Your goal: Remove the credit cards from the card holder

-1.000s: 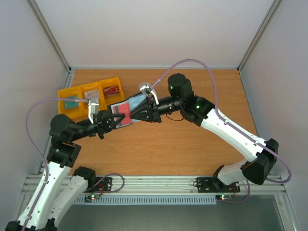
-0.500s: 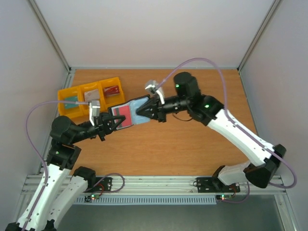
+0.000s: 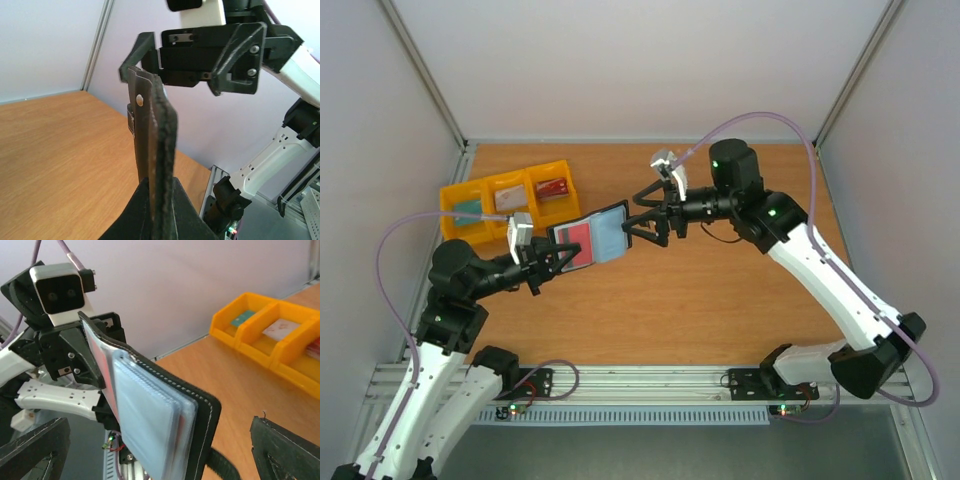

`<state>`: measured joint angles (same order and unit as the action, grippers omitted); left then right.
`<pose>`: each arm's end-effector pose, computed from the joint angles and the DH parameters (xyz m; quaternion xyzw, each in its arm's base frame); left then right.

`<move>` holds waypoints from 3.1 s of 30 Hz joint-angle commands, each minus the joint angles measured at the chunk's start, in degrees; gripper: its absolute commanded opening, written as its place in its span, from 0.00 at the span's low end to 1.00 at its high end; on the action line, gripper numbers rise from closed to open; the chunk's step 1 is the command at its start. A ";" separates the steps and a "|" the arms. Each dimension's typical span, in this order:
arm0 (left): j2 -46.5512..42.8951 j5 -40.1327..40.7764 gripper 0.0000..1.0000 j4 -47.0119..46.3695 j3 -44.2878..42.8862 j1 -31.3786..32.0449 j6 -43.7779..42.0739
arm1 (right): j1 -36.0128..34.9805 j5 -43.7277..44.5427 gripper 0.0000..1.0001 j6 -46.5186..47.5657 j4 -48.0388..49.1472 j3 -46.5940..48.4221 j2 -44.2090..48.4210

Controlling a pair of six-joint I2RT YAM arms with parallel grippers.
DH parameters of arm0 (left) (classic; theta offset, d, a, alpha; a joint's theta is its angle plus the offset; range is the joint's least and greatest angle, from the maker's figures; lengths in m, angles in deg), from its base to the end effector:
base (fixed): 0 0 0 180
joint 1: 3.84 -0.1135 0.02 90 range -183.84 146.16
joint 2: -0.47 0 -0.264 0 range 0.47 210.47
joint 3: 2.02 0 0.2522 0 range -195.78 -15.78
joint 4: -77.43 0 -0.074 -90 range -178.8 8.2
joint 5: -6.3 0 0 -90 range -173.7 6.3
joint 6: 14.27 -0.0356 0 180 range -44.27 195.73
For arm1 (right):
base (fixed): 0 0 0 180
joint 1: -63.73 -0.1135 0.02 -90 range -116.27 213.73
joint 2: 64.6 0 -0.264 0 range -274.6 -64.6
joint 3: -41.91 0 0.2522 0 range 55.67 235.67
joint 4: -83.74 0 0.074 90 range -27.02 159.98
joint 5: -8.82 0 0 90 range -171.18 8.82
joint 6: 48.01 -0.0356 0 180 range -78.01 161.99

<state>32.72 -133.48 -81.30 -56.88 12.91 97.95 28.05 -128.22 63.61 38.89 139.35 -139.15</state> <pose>0.1133 -0.0625 0.3536 0.2705 0.6475 -0.4937 0.5136 0.2067 0.1805 0.4293 -0.5603 0.5599 0.3911 0.4687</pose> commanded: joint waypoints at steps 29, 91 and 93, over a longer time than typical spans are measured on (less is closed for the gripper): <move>-6.20 0.39 0.37 5.42 -1.20 0.26 -13.13 | -2.79 -10.42 0.01 5.20 -2.23 1.22 -1.92; -1.74 -1.43 0.11 -2.77 -1.21 0.34 -5.76 | -5.27 -15.14 0.01 0.84 3.39 1.21 -2.13; -1.74 0.57 0.17 -1.32 -1.40 0.30 -6.19 | -5.79 -14.06 0.01 -0.62 5.48 0.70 -2.50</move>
<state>31.19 -136.95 -82.30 -58.37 13.02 92.05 24.07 -140.75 65.67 39.55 138.87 -141.88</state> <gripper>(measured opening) 0.132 0.098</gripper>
